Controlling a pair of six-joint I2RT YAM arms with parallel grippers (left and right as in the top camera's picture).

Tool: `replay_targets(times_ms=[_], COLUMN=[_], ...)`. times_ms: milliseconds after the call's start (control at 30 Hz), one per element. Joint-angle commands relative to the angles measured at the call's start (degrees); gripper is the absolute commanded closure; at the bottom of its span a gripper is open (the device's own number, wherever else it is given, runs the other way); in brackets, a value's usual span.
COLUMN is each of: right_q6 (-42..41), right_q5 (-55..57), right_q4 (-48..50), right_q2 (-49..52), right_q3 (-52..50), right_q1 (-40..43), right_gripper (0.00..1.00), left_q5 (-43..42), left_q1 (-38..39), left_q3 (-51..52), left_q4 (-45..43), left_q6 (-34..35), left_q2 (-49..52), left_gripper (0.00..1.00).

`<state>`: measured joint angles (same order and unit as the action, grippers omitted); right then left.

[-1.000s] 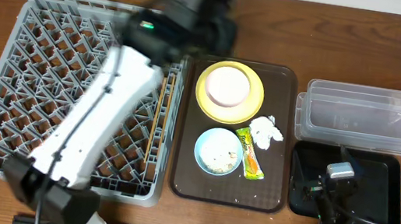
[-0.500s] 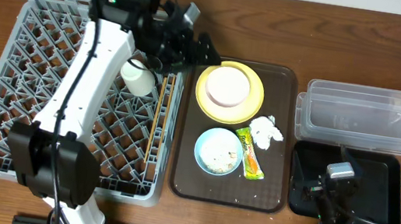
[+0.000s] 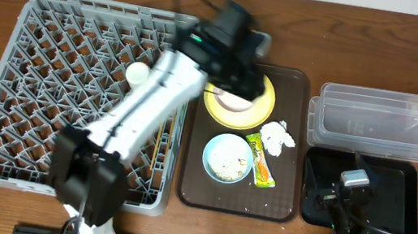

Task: Sort waste into correct bins and load items into the dishwasher
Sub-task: 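Grasp the pink bowl rim with the left gripper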

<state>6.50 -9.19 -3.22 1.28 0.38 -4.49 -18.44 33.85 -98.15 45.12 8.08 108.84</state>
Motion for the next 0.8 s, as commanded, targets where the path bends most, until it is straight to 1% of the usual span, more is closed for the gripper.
replay_targets(times_ms=[0,100,267,367,467,500,567,600,700,733,767], right_q6=[0.2,0.2,0.2,0.2,0.2,0.2,0.2,0.2,0.2,0.2,0.2], right_q5=[-0.1,-0.1,-0.1,-0.1,-0.1,-0.1,-0.1,-0.1,-0.1,-0.1,-0.1], right_q4=[-0.2,-0.2,-0.2,-0.2,-0.2,-0.2,-0.2,-0.2,-0.2,-0.2,-0.2], right_q2=[-0.1,-0.1,-0.1,-0.1,-0.1,-0.1,-0.1,-0.1,-0.1,-0.1,-0.1], right_q3=[-0.1,-0.1,-0.1,-0.1,-0.1,-0.1,-0.1,-0.1,-0.1,-0.1,-0.1], right_q1=[0.0,0.0,-0.1,-0.1,0.0,0.0,0.0,-0.1,0.0,0.0,-0.1], right_gripper=[0.01,0.01,0.01,0.01,0.01,0.01,0.01,0.01,0.01,0.01,0.01], left_q5=[20.0,27.2,34.9,37.4,37.6,37.4,36.7,35.4,31.8,30.8,30.4], left_q1=[5.0,8.4,10.2,9.9,9.0,8.9,8.7,8.7,8.7,8.7,8.7], left_q3=[0.3,0.3,0.3,0.3,0.3,0.3,0.3,0.3,0.3,0.4,0.4], left_q4=[-2.6,-5.4,-8.0,-8.4,-8.3,-8.2,-8.0,-7.9,-7.9,-7.9,-7.8], left_q6=[-0.3,-0.3,0.0,1.6,4.0,4.7,6.6,7.3,7.3,7.3,7.3], left_q2=[3.6,7.5,14.2,17.0,18.2,18.3,18.3,18.3,18.5,18.6,18.7], left_gripper=[0.47,0.47,0.47,0.47,0.47,0.51,0.62,0.74,0.81,0.88,0.92])
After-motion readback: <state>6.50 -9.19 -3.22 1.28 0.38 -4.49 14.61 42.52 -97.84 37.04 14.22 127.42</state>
